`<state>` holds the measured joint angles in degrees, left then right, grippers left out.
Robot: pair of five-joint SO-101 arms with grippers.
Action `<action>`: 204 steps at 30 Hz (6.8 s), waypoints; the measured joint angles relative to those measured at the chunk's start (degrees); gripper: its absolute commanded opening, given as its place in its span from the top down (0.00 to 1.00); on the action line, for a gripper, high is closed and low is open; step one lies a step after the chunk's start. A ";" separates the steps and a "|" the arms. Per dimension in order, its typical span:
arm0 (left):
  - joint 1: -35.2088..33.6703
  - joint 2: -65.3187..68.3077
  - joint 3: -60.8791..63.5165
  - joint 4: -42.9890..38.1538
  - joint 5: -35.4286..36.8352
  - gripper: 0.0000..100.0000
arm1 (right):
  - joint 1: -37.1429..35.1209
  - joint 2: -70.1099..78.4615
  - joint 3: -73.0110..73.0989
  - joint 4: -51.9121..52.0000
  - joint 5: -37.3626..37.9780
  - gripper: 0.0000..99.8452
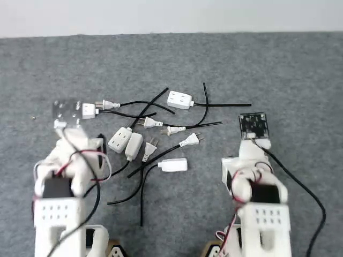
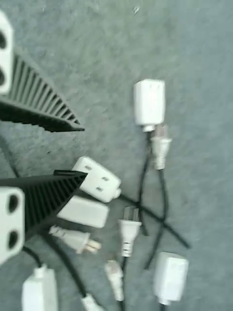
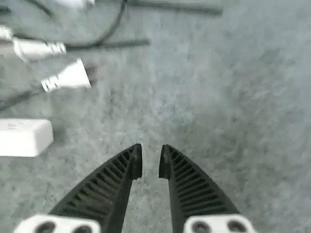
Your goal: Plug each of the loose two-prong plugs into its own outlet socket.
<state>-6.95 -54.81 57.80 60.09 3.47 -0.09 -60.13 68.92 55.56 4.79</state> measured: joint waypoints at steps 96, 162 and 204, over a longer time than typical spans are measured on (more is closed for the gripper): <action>1.32 30.33 1.67 6.07 2.81 0.74 | 2.20 23.38 -1.05 -12.75 -0.44 0.92; -2.11 30.33 4.31 -3.08 -13.19 0.74 | -24.18 68.40 -37.10 -17.32 76.22 0.84; -2.11 30.33 4.31 -3.08 -11.69 0.74 | -16.18 66.37 -51.69 5.63 29.19 0.99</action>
<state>-9.05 -24.48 62.11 57.01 -8.22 -16.26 6.24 17.23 61.19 33.98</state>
